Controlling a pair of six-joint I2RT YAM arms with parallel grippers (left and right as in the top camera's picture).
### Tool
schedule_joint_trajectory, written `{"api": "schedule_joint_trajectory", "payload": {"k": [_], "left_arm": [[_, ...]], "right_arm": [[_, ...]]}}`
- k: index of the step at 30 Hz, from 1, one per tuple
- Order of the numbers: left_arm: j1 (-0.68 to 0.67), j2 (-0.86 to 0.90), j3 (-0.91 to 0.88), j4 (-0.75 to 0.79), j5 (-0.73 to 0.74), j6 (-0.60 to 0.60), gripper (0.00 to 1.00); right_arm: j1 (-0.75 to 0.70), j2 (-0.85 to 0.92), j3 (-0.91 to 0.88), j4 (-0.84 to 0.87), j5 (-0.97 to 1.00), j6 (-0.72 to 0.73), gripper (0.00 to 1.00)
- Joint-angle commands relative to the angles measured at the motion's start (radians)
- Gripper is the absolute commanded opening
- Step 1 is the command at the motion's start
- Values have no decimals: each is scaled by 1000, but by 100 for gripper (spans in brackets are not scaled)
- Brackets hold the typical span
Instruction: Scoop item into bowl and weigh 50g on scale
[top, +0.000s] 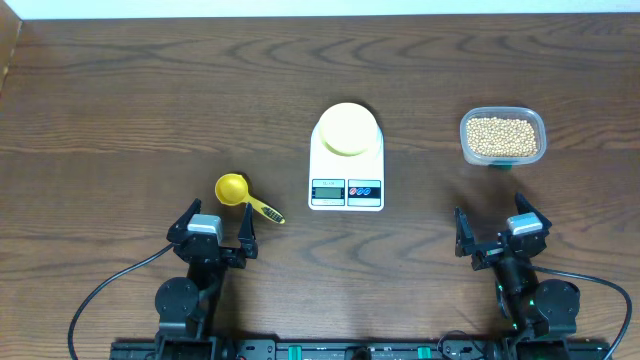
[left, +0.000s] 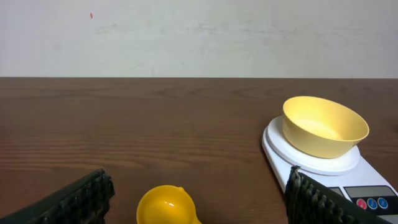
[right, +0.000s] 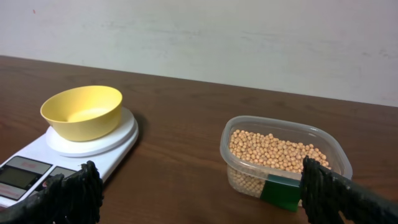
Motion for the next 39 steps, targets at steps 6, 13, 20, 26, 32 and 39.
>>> {"api": "schedule_joint_trajectory", "payload": {"k": [6, 13, 20, 26, 32, 39], "left_arm": [[-3, -5, -29, -15, -10, -4, 91], [-3, -5, -29, -14, -10, -4, 91], [-3, -5, -29, -14, -10, -4, 91], [-3, -5, -28, -14, -9, -5, 91], [-3, -5, -15, -27, -9, -118, 91], [-3, -5, 31, -69, -2, -121, 91]], "right_arm": [[10, -5, -5, -1, 8, -12, 99], [10, -5, -5, -1, 8, -12, 99], [10, -5, -5, 0, 8, -12, 99], [10, -5, -5, -1, 8, -12, 99], [10, -5, -5, -1, 8, -12, 99], [10, -5, -5, -1, 8, -12, 99]]}}
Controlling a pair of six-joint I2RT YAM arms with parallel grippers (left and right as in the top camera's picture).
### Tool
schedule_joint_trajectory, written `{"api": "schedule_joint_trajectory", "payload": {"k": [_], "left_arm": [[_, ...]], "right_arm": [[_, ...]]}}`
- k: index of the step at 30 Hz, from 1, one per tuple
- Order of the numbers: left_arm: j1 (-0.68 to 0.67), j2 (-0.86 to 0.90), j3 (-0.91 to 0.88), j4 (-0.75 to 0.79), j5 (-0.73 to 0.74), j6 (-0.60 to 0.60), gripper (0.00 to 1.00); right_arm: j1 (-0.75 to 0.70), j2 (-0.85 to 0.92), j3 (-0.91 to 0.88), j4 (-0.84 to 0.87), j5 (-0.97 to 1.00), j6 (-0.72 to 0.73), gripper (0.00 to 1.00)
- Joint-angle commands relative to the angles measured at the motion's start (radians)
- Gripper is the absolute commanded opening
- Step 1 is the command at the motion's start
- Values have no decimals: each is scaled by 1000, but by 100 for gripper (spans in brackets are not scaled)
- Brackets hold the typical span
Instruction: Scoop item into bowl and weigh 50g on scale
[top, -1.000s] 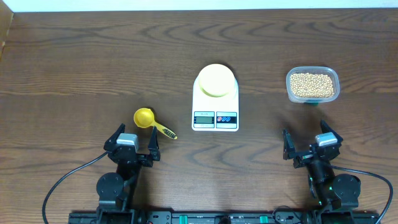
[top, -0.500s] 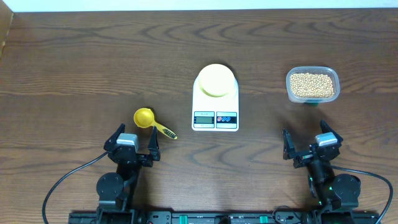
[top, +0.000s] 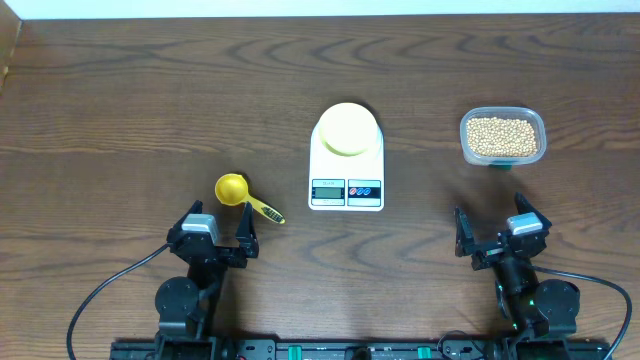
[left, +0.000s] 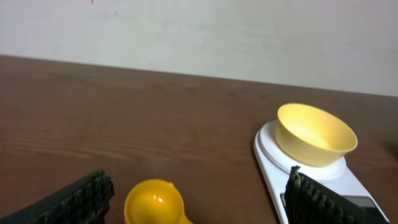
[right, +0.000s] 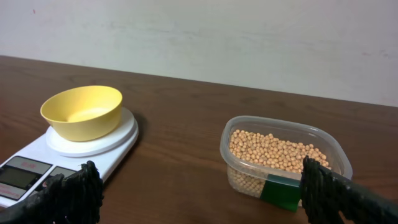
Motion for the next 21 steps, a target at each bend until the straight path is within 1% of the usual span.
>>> {"api": "schedule_joint_trajectory", "payload": {"k": [1, 6, 11, 17, 21], "left_arm": [[-3, -5, 30, -64, -1, -17, 91], [-3, -5, 78, -142, -1, -17, 91], [-3, -5, 106, -145, -1, -18, 91], [-3, -5, 119, -145, -1, -112, 91], [-3, -5, 126, -145, 31, -122, 91]], "right_arm": [[10, -5, -5, 0, 8, -12, 99], [10, -5, -5, 0, 8, -12, 99], [10, -5, -5, 0, 8, -12, 99], [10, -5, -5, 0, 8, -12, 99], [10, -5, -5, 0, 8, -12, 99]]}}
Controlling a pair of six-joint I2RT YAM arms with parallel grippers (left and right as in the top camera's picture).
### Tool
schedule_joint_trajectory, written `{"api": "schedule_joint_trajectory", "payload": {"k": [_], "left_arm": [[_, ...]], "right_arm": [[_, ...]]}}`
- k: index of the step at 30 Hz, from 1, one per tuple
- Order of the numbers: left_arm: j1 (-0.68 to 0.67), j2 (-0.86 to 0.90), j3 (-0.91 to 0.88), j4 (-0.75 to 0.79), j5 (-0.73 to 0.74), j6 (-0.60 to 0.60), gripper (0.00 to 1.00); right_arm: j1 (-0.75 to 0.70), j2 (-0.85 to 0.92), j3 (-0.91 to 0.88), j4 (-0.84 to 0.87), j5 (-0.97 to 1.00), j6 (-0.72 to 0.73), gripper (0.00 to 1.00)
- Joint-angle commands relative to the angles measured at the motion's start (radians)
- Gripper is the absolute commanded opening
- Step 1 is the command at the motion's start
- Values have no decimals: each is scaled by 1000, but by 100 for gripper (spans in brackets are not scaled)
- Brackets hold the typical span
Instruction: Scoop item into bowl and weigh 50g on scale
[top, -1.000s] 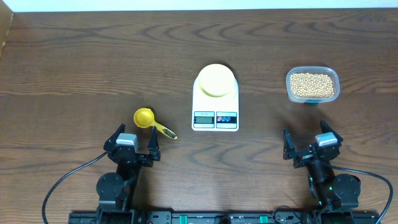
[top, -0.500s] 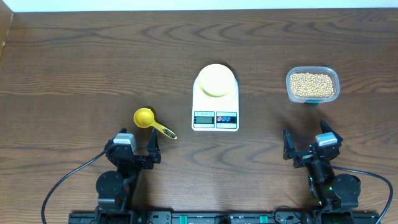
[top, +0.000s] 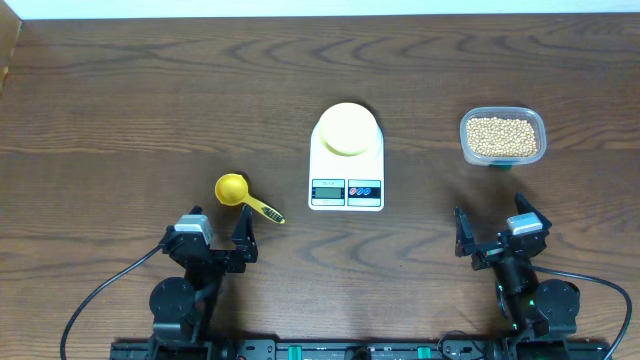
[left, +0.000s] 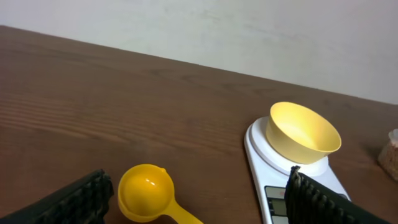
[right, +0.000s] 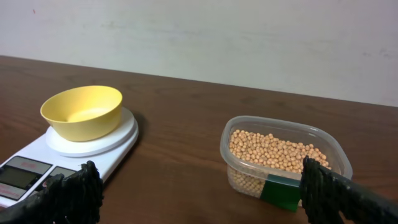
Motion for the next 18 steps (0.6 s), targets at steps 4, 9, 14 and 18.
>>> {"api": "schedule_joint_trajectory", "payload": {"k": [4, 9, 14, 18], "left_arm": [[-3, -5, 39, 2, 60, -35, 91], [-3, -5, 55, -16, 76, -35, 91], [-3, -5, 74, -60, 76, -35, 91], [-3, -5, 92, -98, 76, -35, 91]], "right_arm": [[10, -5, -5, -1, 8, -12, 99], [10, -5, -5, -1, 8, -12, 99], [10, -5, -5, -1, 8, -12, 99], [10, -5, -5, 0, 8, -12, 99]]}}
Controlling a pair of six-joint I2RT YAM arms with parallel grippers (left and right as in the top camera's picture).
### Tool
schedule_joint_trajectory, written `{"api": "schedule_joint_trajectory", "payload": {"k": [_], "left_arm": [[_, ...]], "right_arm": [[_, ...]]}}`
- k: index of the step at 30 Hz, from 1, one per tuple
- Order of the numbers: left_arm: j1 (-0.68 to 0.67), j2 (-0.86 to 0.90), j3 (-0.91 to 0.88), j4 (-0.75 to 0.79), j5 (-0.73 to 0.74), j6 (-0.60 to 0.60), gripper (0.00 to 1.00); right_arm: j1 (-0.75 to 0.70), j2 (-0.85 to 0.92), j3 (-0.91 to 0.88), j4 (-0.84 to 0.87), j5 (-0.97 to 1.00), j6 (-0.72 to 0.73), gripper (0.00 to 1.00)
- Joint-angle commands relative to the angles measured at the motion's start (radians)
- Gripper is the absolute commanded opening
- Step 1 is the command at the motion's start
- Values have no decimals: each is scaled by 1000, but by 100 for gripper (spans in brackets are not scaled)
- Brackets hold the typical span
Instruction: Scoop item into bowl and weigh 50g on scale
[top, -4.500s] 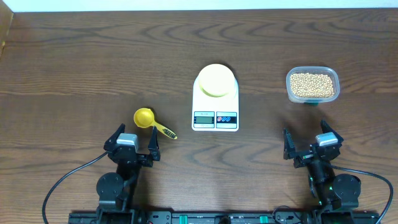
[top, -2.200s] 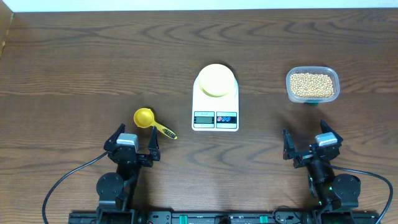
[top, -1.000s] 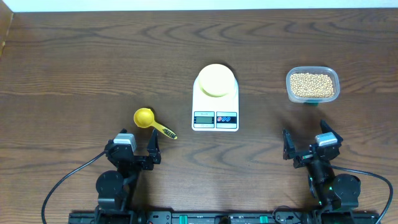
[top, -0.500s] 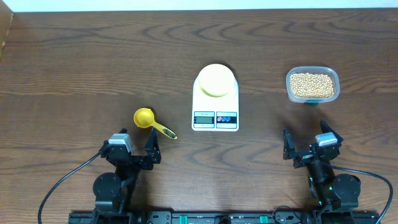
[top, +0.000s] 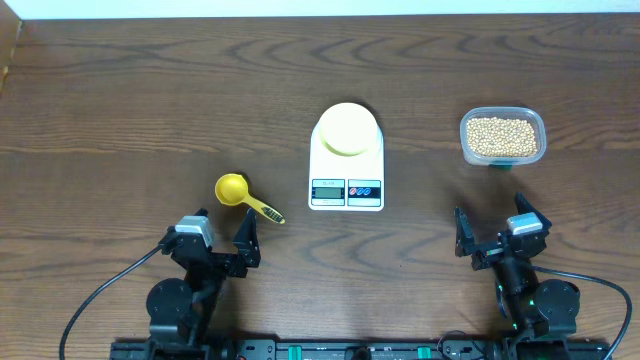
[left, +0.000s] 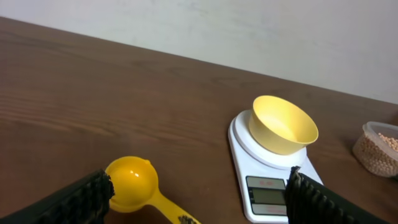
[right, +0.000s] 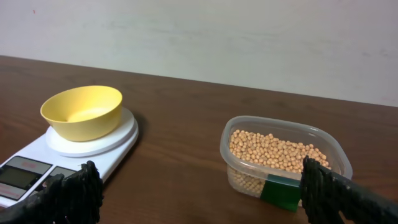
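Note:
A yellow scoop (top: 243, 197) lies on the table left of the white scale (top: 347, 158), handle pointing toward the near right. A yellow bowl (top: 347, 129) sits on the scale. A clear tub of beans (top: 502, 137) stands at the right. My left gripper (top: 213, 243) is open, just behind the scoop (left: 135, 183), with nothing between its fingers (left: 74, 198). The bowl (left: 282, 126) and scale (left: 267, 186) show ahead of it. My right gripper (top: 500, 238) is open near the front edge, facing the tub (right: 281, 162) and bowl (right: 83, 111).
The scale's display (top: 328, 190) and buttons (top: 364, 190) face the front edge. A green label (right: 280, 192) marks the tub's near wall. Cables run from both arm bases along the front. Bare wood lies behind the scale.
My left gripper has drawn slightly back and turned to the right; the scoop, scale and tub edge now show more fully in its view. The right arm has not moved.
Both grippers stood open near the front edge with the scoop, scale and tub untouched. Over the moments my left wrist lifted and swung, bringing more of the scoop and scale into its view. Nothing on the table has moved.

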Motion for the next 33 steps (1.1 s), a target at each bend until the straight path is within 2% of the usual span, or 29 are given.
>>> {"api": "schedule_joint_trajectory", "payload": {"k": [1, 9, 33], "left_arm": [[-3, -5, 42, -24, 16, -10, 91], [-3, -5, 74, -127, 16, -10, 91], [-3, -5, 74, -116, 12, -10, 91]], "right_arm": [[10, -5, -5, -1, 8, -12, 99], [10, -5, -5, -1, 8, -12, 99], [10, -5, -5, -1, 8, -12, 99]]}}
